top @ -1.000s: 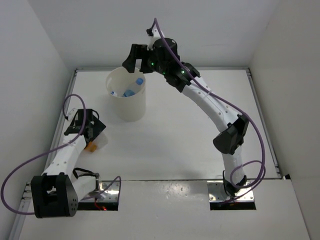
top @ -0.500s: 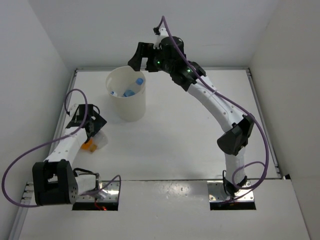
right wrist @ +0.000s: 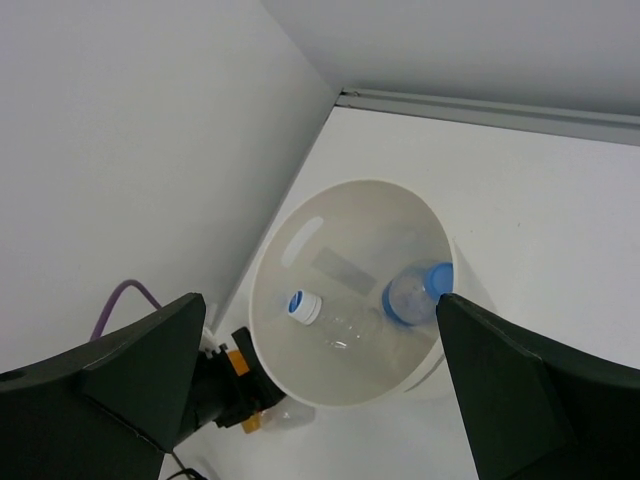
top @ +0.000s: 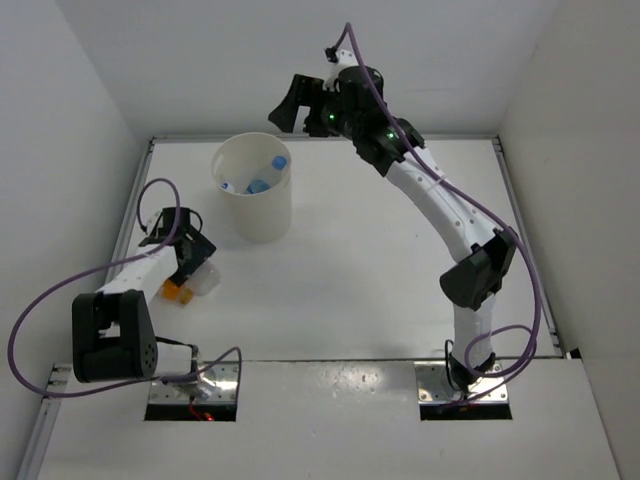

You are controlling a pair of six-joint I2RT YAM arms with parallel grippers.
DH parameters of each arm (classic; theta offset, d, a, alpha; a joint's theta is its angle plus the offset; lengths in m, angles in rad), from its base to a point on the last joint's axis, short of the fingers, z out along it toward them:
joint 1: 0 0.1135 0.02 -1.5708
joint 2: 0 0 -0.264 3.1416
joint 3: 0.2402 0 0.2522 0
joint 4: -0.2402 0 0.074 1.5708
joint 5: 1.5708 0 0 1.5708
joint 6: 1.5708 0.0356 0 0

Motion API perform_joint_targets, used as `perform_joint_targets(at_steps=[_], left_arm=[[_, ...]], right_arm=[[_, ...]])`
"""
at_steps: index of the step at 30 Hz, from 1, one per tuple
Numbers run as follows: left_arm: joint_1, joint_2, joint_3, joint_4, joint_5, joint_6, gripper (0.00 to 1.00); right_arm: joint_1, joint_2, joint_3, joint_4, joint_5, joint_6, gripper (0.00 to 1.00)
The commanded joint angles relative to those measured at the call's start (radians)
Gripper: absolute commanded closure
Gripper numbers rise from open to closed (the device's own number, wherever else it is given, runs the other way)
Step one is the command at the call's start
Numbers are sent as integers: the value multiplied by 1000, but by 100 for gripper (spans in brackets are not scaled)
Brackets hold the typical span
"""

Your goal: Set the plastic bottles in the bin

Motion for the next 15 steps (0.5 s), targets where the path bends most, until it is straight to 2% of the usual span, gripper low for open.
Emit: perform_joint_targets(at_steps=[1,8,9,11,12,15], left_arm=[[19,7,46,26,14,-9,16],[19,-14,81,23,1,-12,36],[30,-23,110,14,-14,-26,42],[39,-46,150,-18,-26,-48,46],[39,-62,202,-31,-46,-57,51],[49,-71,324,-80,-95,-48,57]], right_arm=[[-25,-57,-11,31,-25,21,0],[-47,-57,-20,31,-55,52,0],[-47,-57,-20,31,-55,52,0],[-56,-57,-20,31,-65,61,0],[-56,-57,-29,31,-65,61,0],[-65,-57,-29,40,-84,70,0]])
